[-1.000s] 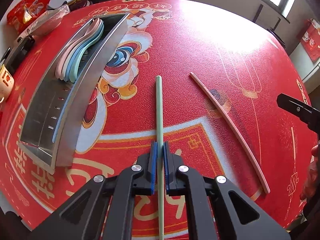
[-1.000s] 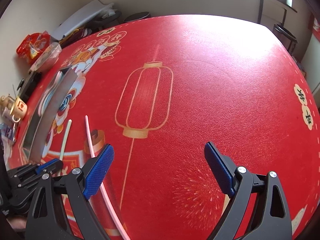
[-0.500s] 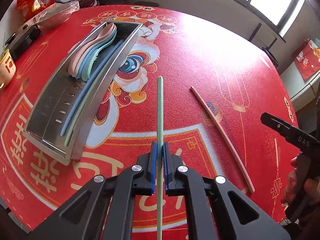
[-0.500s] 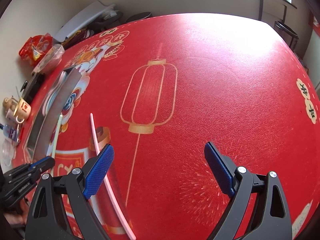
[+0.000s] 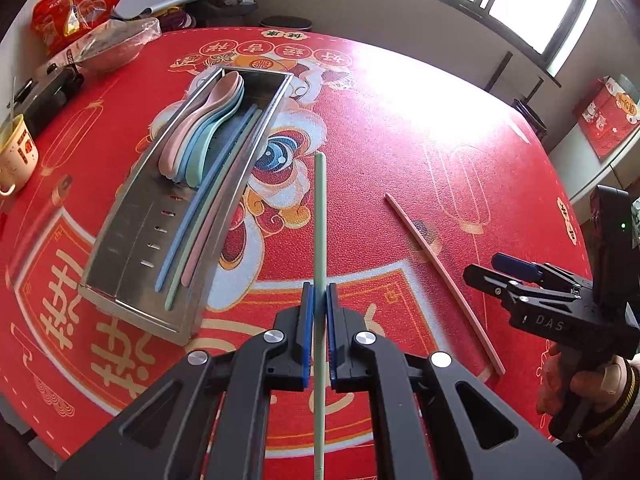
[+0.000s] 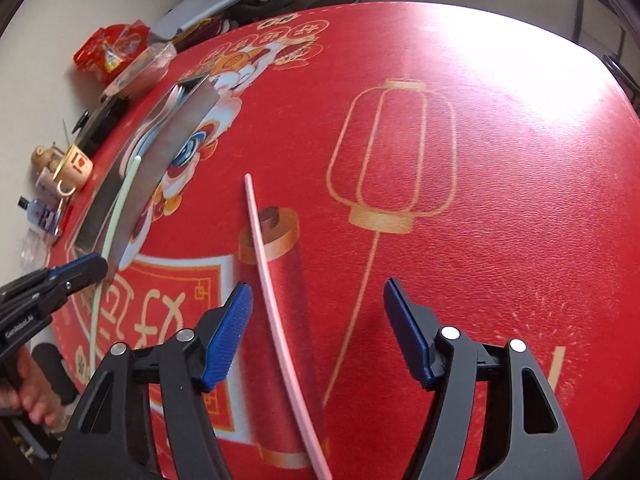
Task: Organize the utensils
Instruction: 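Carry the light green chopstick toward the caddy while the right gripper approaches the pink chopstick, then grasp the pink chopstick with the right gripper and lift it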
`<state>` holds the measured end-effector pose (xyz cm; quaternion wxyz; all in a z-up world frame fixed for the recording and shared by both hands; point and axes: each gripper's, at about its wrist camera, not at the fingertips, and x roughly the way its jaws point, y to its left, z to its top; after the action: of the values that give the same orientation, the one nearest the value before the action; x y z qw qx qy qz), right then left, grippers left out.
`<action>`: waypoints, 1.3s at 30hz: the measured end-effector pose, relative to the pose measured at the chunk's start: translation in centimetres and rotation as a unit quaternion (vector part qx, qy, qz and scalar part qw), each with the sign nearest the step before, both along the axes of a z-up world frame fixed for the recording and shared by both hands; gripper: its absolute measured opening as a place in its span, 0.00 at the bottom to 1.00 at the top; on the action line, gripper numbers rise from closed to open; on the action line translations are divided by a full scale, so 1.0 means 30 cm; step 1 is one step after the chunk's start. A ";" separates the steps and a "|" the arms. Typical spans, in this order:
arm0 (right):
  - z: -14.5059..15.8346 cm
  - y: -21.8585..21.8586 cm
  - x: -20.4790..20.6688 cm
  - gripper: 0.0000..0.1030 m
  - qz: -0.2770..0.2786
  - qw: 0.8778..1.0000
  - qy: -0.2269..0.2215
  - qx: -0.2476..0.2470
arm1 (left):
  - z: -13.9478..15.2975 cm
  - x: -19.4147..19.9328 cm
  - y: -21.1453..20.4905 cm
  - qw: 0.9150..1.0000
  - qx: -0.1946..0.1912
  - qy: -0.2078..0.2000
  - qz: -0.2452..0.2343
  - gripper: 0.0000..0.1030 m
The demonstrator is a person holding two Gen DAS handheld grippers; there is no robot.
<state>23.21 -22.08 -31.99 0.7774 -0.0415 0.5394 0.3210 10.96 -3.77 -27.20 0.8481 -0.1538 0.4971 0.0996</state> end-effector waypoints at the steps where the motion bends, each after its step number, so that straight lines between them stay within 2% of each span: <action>1: -0.001 0.015 -0.009 0.56 0.008 1.000 0.001 -0.001 | 0.000 0.001 0.006 1.000 0.000 0.002 -0.002 0.06; 4: -0.003 0.053 -0.030 0.43 0.029 0.999 -0.001 -0.021 | 0.005 0.011 0.021 1.000 -0.002 -0.001 -0.006 0.06; 7: -0.004 0.071 -0.040 0.37 0.036 0.998 -0.003 -0.044 | 0.012 0.023 0.032 1.000 -0.001 -0.005 -0.015 0.06; 16: -0.009 0.105 -0.070 0.36 0.054 0.993 -0.025 -0.102 | 0.042 0.027 0.103 1.000 -0.007 -0.022 -0.011 0.06; 18: -0.009 0.110 -0.061 0.28 0.047 0.993 -0.029 -0.108 | 0.050 0.027 0.119 1.000 -0.008 -0.025 -0.010 0.06; 20: -0.008 0.113 -0.044 0.22 0.036 0.993 -0.025 -0.106 | 0.057 0.028 0.134 1.000 -0.007 -0.026 -0.012 0.06; 29: -0.013 0.142 -0.025 0.09 0.005 0.995 -0.020 -0.098 | 0.067 0.028 0.189 0.999 -0.014 -0.029 -0.017 0.06; 39: -0.011 0.164 -0.008 0.06 -0.030 0.997 0.007 -0.074 | 0.097 0.032 0.245 0.999 -0.017 -0.039 -0.028 0.06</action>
<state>22.96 -17.15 -32.32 0.7775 -0.0806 0.5685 0.2566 11.93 3.58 -24.29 0.8666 -0.1584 0.4692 0.0614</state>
